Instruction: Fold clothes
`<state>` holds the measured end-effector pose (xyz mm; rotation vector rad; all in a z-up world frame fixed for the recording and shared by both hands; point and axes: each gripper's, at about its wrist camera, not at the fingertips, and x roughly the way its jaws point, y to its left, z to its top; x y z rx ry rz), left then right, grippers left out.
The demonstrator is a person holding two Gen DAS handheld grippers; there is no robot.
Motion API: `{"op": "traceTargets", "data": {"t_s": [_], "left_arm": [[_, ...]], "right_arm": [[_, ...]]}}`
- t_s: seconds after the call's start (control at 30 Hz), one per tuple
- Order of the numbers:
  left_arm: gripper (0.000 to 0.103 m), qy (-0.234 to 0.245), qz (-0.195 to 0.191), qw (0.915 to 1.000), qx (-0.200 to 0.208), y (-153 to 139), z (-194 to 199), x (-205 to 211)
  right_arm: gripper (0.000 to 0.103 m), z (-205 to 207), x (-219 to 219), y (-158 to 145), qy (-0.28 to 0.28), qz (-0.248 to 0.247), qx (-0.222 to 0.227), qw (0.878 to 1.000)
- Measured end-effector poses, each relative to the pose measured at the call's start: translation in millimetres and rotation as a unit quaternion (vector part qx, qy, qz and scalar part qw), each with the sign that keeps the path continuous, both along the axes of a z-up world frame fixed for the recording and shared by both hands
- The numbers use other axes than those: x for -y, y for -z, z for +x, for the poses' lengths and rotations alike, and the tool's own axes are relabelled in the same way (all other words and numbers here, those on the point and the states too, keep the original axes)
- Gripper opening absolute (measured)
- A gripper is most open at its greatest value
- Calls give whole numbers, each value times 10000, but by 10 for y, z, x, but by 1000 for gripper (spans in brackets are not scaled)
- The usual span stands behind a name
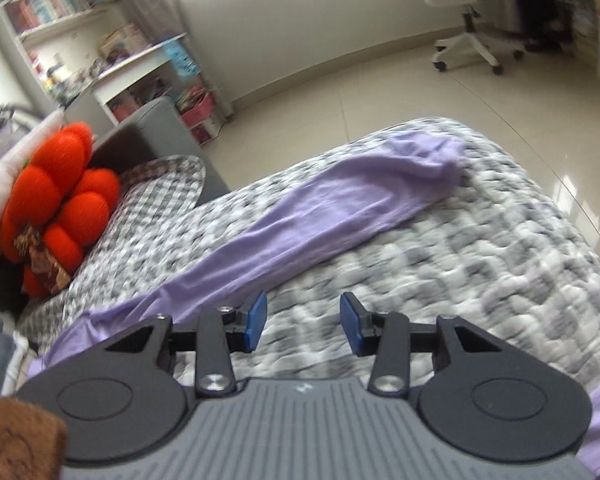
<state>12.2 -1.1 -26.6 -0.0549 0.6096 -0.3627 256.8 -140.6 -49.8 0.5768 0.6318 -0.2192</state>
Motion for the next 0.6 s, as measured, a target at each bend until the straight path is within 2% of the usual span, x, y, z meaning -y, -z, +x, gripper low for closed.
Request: {"op": "traceTargets", "data": {"t_s": [0.13, 0.3, 0.4, 0.6], "left_arm": [[59, 440, 43, 9989, 176, 37, 37, 150], [46, 910, 285, 9954, 101, 190, 129, 334], [39, 1032, 367, 9939, 109, 250, 167, 399], [36, 1167, 389, 9923, 168, 310, 250, 497]], "right_arm": [[44, -145, 383, 36, 438, 553, 181, 9973], [40, -238, 750, 158, 900, 1217, 406, 9876], [37, -266, 921, 228, 1116, 1558, 564, 9798], [35, -247, 1089, 378, 1477, 2055, 737, 9646]]}}
